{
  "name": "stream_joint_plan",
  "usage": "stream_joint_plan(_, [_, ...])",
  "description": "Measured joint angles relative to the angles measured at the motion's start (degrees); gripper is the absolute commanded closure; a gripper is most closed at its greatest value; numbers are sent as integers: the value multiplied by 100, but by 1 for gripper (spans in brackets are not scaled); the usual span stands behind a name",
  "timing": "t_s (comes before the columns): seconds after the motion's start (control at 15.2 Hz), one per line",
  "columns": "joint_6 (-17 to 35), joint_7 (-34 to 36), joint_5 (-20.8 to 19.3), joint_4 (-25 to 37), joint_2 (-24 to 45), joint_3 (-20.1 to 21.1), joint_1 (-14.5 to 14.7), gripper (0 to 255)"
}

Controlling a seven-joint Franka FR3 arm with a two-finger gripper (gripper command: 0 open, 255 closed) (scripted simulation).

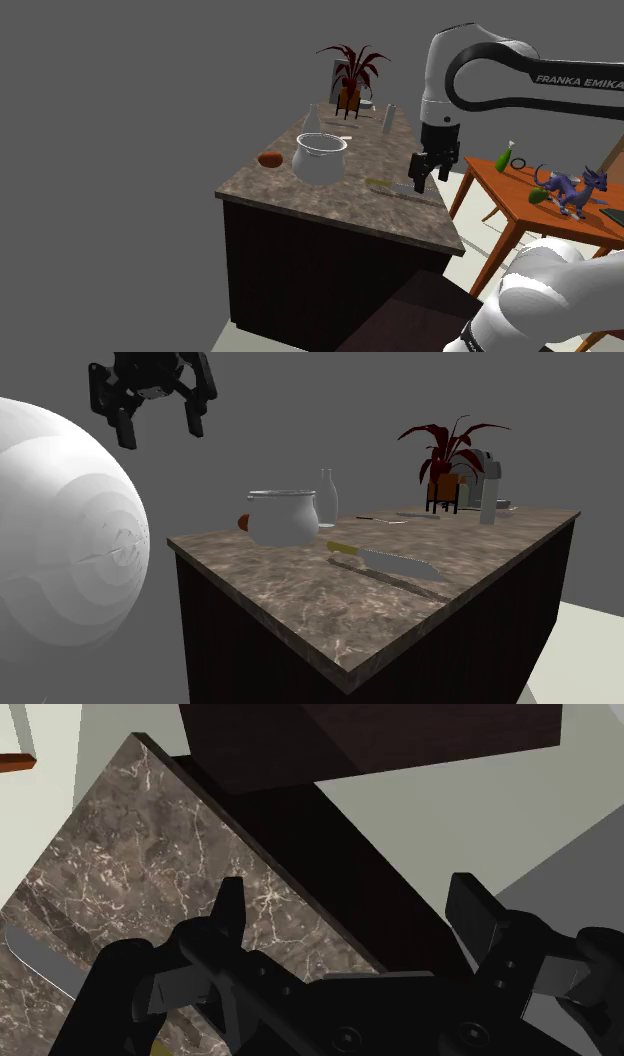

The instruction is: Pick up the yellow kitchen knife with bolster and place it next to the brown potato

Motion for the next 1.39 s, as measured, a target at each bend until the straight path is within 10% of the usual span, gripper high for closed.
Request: stream_joint_plan(1.39, [2358, -4170, -1307, 411, 2219, -2872, 41, 0])
